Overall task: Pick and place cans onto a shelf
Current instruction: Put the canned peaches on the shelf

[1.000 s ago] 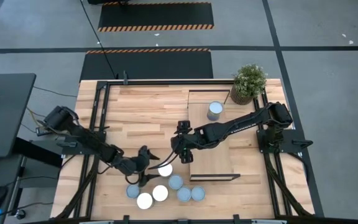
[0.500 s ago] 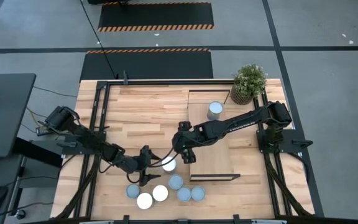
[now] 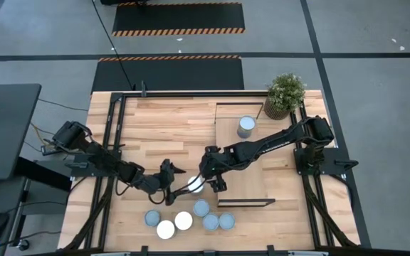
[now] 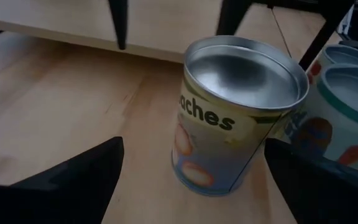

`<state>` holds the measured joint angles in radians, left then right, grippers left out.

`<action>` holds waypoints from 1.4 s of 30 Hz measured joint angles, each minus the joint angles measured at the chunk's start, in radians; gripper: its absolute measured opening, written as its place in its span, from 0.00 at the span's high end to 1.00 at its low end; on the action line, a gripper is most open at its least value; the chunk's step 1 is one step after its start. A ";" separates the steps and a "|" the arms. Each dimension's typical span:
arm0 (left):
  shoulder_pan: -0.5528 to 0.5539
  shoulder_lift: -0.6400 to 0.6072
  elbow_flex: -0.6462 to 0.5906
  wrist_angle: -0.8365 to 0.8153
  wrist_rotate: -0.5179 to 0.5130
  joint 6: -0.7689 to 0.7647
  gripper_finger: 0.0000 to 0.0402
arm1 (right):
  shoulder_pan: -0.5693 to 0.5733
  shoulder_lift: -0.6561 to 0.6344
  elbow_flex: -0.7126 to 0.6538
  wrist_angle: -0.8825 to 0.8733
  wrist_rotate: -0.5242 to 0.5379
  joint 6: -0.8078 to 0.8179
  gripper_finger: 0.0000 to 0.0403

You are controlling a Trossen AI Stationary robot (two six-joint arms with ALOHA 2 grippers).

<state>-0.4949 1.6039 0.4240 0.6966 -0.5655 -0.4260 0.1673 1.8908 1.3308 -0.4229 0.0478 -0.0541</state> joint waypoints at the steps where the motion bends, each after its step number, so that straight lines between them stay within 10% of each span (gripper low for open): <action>1: 0.001 0.000 0.000 0.002 0.000 0.000 0.01 | 0.000 0.000 0.000 0.003 -0.012 0.000 0.11; 10: 0.001 0.000 0.000 0.011 0.000 0.011 0.01 | -0.004 0.006 0.000 0.051 -0.057 -0.006 0.11; 22: 0.002 0.000 0.000 0.010 0.003 0.015 0.01 | -0.042 0.003 0.000 0.044 0.193 -0.057 0.11; 42: 0.043 0.000 0.000 -0.011 0.096 0.071 0.01 | -0.018 -0.025 0.001 0.057 -0.062 -0.020 0.11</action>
<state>-0.4523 1.6039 0.4236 0.6858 -0.4698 -0.3546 0.1490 1.8660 1.3315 -0.3654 -0.0142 -0.0737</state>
